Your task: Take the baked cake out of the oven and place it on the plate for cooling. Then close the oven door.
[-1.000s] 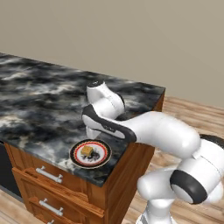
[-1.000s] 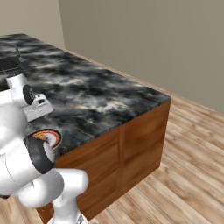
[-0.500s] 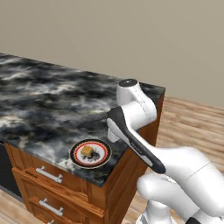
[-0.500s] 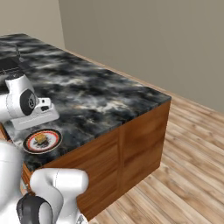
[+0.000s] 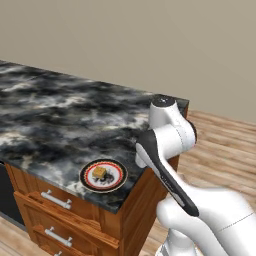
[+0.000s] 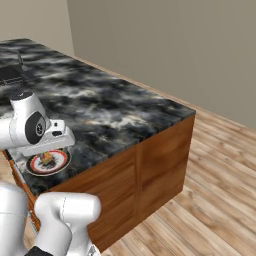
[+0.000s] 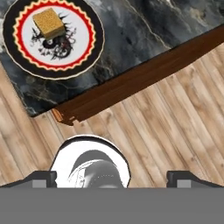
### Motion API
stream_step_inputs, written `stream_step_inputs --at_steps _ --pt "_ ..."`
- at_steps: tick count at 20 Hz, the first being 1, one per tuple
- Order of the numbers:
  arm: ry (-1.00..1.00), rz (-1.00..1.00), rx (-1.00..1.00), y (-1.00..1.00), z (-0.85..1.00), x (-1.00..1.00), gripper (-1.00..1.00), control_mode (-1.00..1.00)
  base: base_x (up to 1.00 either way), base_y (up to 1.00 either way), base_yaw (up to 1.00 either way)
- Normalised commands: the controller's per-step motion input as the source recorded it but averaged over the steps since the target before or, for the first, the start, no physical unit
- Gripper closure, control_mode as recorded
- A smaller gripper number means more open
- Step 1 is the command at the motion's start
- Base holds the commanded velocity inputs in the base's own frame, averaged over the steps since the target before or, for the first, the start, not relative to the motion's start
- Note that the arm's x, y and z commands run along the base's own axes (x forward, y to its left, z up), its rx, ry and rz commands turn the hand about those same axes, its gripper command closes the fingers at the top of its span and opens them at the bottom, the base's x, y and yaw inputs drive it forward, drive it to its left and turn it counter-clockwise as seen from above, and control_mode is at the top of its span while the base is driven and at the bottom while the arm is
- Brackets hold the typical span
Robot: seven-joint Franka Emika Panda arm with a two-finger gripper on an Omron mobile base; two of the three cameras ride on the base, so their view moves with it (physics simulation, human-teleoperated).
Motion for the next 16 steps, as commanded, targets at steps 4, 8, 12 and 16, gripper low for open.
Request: stream_step_inputs --at_steps 4,8,12,16 --pt "0.0 0.0 0.0 0.0 0.0 0.0 -1.0 1.0 -0.79 -0.49 -0.16" --pt "0.0 0.0 0.0 0.0 0.0 0.0 -1.0 1.0 -0.93 -0.97 -0.38" --pt "0.0 0.0 0.0 0.0 0.0 0.0 -1.0 1.0 -0.18 -0.89 -0.5" --pt "0.0 0.0 0.0 0.0 0.0 0.0 -1.0 1.0 0.09 -0.76 -0.55"
